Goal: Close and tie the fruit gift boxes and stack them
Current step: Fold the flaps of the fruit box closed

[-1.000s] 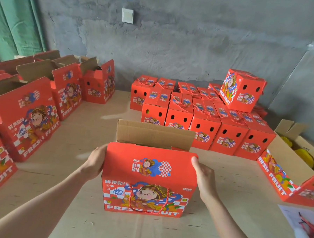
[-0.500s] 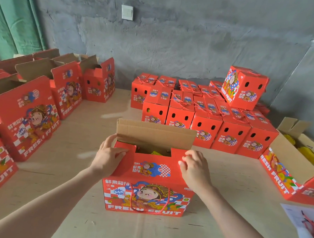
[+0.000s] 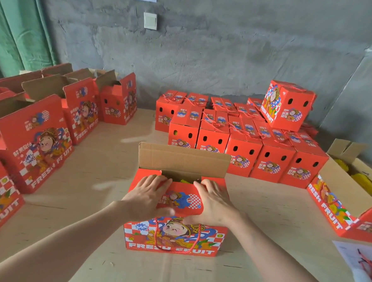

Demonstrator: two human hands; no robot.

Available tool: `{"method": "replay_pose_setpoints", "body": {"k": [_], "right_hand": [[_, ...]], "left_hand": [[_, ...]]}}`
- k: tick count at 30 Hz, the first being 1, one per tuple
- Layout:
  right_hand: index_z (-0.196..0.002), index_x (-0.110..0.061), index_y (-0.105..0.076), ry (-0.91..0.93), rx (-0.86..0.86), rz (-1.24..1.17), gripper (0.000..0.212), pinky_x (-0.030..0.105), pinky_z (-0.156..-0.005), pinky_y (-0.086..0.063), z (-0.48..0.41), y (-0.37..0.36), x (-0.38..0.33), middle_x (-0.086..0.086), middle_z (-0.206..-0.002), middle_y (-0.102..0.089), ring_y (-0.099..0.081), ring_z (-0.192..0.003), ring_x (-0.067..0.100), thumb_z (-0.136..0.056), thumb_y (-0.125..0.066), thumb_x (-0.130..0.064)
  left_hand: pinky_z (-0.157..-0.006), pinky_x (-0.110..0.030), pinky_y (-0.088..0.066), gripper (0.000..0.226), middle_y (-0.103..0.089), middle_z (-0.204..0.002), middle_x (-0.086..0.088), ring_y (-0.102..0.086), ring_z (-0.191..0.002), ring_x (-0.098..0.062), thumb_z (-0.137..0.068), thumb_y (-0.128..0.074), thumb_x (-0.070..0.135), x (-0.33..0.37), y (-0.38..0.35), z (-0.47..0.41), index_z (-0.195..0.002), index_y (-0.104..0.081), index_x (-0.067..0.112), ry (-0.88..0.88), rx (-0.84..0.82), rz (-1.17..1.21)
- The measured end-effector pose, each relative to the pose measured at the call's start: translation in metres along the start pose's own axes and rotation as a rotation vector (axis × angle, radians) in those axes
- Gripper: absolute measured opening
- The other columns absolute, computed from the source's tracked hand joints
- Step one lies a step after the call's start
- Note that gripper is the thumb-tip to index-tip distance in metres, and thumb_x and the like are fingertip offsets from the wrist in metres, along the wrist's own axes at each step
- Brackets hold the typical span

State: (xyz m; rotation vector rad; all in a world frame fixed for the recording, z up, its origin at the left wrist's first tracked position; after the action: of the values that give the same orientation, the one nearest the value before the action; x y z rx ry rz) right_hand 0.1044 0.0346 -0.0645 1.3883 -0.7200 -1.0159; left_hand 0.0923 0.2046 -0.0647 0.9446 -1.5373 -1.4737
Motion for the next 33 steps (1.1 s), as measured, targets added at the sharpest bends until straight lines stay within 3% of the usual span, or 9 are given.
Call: {"method": "replay_pose_setpoints", "body": {"k": [2,5,7,14,22,33], "right_hand": [[-0.148,-0.018,-0.018,0.008,-0.007,-0.014,0.12,0.046,-0.11,-0.022,-0.005,0.002,-0.004,-0.002,-0.138,-0.023,-0.022,-0.13,0.021,-0.058,-0.059,-0.086],[-0.14,-0.02,-0.03,0.034,0.04,-0.059,0.11,0.041,-0.108,-0.023,-0.005,0.005,-0.004,-0.003,-0.129,-0.027,-0.025,-0.123,0.018,-0.057,-0.063,-0.084],[-0.136,-0.022,-0.035,0.044,0.097,-0.057,0.106,0.039,-0.106,-0.023,-0.004,0.006,-0.004,-0.004,-0.125,-0.029,-0.027,-0.119,0.016,-0.056,-0.061,-0.085],[-0.13,-0.019,-0.043,0.062,0.159,0.047,0.101,0.037,-0.101,-0.031,-0.005,0.011,-0.007,0.0,-0.118,-0.041,-0.037,-0.112,0.018,-0.057,-0.056,-0.088],[-0.123,-0.019,-0.043,0.079,0.272,0.093,0.097,0.033,-0.092,-0.039,0.004,0.015,-0.013,-0.002,-0.111,-0.045,-0.041,-0.103,0.015,-0.058,-0.05,-0.09],[-0.113,-0.016,-0.044,0.103,0.212,0.119,0.092,0.034,-0.089,-0.037,-0.004,0.014,-0.013,-0.001,-0.108,-0.048,-0.04,-0.097,0.016,-0.058,-0.053,-0.089]], "left_hand": [[-0.118,-0.036,-0.003,0.128,-0.011,-0.153,0.006,-0.008,-0.141,-0.017,-0.051,-0.008,0.099,0.005,-0.006,-0.005,-0.152,-0.005,0.021,-0.019,-0.07,0.01],[-0.117,-0.036,-0.006,0.114,-0.017,-0.15,0.006,-0.009,-0.14,-0.018,-0.064,-0.045,0.088,0.005,-0.008,-0.012,-0.152,-0.009,0.026,0.013,-0.075,0.06],[-0.116,-0.036,-0.008,0.111,-0.021,-0.147,0.005,-0.012,-0.137,-0.018,-0.065,-0.053,0.083,0.005,-0.006,-0.013,-0.152,-0.011,0.026,0.014,-0.037,0.06],[-0.113,-0.035,-0.017,0.113,-0.03,-0.146,0.0,-0.022,-0.134,-0.02,-0.065,-0.047,0.086,0.008,-0.002,-0.011,-0.151,-0.012,0.021,0.003,0.032,-0.01],[-0.105,-0.029,-0.025,0.102,-0.041,-0.134,0.005,-0.034,-0.122,-0.016,-0.059,-0.048,0.088,0.014,0.015,-0.004,-0.138,-0.032,0.025,-0.022,0.202,0.009],[-0.102,-0.03,-0.03,0.105,-0.042,-0.124,0.003,-0.039,-0.112,-0.017,-0.057,-0.042,0.092,0.013,0.015,-0.007,-0.135,-0.036,0.022,-0.043,0.214,-0.054]]}}
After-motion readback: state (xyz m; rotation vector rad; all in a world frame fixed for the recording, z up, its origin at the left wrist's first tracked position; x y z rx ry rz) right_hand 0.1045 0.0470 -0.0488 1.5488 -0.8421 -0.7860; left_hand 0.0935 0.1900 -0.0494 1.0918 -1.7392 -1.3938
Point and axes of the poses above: each hand's wrist, its own z-axis away from the middle knuckle, its own y-axis out of the back of the hand, x = y × z, the point moved 8 cm from there along -z, towards the middle knuckle
